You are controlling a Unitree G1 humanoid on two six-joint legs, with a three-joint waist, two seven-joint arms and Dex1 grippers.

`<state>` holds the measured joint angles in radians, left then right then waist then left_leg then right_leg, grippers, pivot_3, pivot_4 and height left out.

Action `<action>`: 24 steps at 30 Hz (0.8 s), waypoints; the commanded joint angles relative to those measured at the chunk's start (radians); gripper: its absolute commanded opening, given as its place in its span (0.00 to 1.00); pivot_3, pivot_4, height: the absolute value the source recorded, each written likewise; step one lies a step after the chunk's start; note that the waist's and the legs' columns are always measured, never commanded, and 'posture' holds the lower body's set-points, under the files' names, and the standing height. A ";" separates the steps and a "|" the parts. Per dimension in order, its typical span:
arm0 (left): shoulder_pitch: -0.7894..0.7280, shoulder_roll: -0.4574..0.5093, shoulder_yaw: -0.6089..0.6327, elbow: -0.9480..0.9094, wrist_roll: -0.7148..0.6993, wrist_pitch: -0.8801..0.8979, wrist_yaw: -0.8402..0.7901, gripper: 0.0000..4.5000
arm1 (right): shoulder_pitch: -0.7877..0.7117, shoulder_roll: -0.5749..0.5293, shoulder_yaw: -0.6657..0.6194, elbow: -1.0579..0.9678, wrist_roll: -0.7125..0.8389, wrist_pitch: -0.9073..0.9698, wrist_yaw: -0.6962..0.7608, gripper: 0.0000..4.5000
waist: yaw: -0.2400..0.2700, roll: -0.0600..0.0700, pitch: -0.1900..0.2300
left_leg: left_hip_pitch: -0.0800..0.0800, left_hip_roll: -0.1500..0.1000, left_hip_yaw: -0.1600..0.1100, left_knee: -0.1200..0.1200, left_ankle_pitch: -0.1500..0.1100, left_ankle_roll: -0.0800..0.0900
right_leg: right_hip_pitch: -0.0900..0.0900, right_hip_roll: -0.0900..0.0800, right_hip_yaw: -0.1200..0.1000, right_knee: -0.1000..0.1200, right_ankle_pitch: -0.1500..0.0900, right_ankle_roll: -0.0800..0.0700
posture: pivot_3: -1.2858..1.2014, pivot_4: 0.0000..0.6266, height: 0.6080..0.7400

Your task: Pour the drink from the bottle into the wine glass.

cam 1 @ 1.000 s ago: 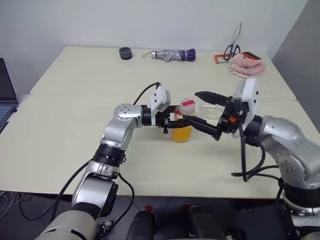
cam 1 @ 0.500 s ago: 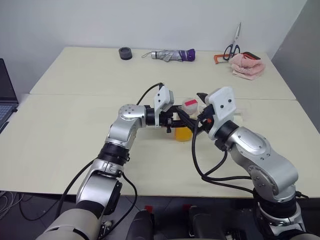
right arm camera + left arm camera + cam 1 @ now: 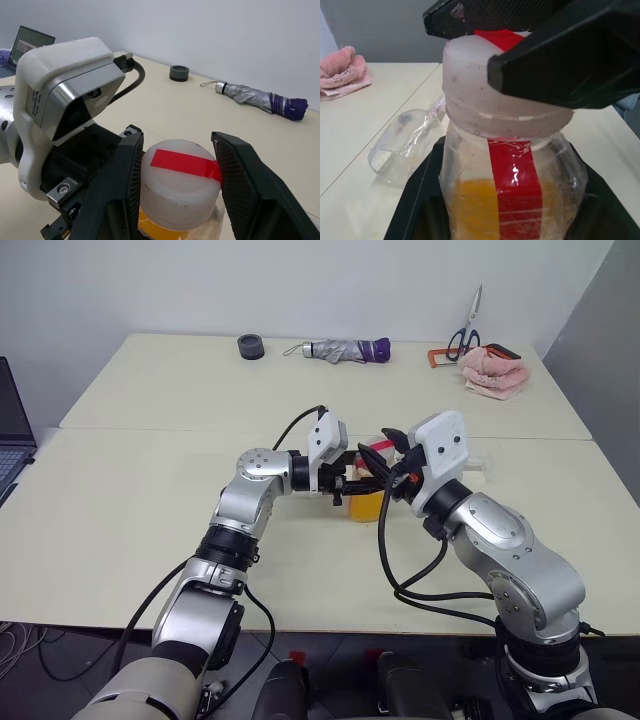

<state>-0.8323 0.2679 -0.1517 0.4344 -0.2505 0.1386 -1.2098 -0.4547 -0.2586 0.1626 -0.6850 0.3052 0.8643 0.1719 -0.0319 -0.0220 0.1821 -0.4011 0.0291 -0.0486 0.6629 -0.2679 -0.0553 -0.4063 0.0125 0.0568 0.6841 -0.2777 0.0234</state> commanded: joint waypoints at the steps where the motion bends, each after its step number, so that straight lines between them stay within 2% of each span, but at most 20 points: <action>1: -0.017 -0.006 0.007 -0.031 -0.012 -0.016 0.001 0.43 | -0.013 -0.030 0.009 0.022 0.027 -0.070 0.104 0.40 | 0.000 0.000 0.000 | 0.000 0.000 0.000 0.000 0.000 0.000 | 0.000 0.000 0.000 0.000 0.000 0.000 | 0.52 0.24 1.00; 9: -0.021 0.005 0.015 -0.060 -0.032 0.013 -0.010 0.43 | -0.071 -0.170 -0.006 0.207 0.087 -0.219 0.416 0.40 | 0.000 0.000 0.000 | 0.000 0.000 0.000 0.000 0.000 0.000 | 0.000 0.000 -0.001 0.000 0.000 0.000 | 0.52 0.24 1.00; 13: -0.011 0.016 0.017 -0.104 -0.051 0.041 -0.033 0.43 | -0.086 -0.256 -0.018 0.300 0.156 -0.297 0.659 0.40 | 0.000 0.000 0.000 | 0.000 0.000 0.000 0.000 0.000 0.000 | 0.000 0.000 0.000 -0.001 0.000 0.000 | 0.52 0.24 1.00; 16: -0.008 0.027 0.018 -0.135 -0.063 0.061 -0.059 0.43 | -0.154 -0.317 -0.020 0.408 0.170 -0.341 0.809 0.40 | 0.000 0.000 0.000 | 0.000 0.000 0.000 0.000 0.000 0.000 | 0.000 0.000 -0.001 -0.001 0.000 0.000 | 0.52 0.24 1.00; 20: -0.010 0.029 0.027 -0.147 -0.069 0.078 -0.060 0.43 | -0.218 -0.359 -0.029 0.486 0.192 -0.321 0.899 0.40 | -0.001 0.000 0.000 | 0.001 0.000 0.000 0.000 0.000 0.000 | 0.000 0.000 -0.001 -0.001 0.000 0.000 | 0.52 0.24 1.00; 24: -0.007 0.028 0.033 -0.151 -0.068 0.080 -0.053 0.43 | -0.203 -0.366 -0.047 0.456 0.204 -0.305 0.881 0.40 | 0.001 0.000 0.000 | 0.000 0.000 0.000 0.000 0.000 0.000 | 0.000 0.000 -0.001 -0.001 0.000 0.000 | 0.52 0.24 1.00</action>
<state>-0.8013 0.2883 -0.1720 0.3351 -0.2671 0.2230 -1.2813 -0.6852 -0.6071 0.1049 -0.1952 0.4956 0.5393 1.0237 -0.0310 -0.0218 0.1822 -0.4011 0.0291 -0.0485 0.6628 -0.2679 -0.0552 -0.4060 0.0121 0.0563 0.6831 -0.2776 0.0232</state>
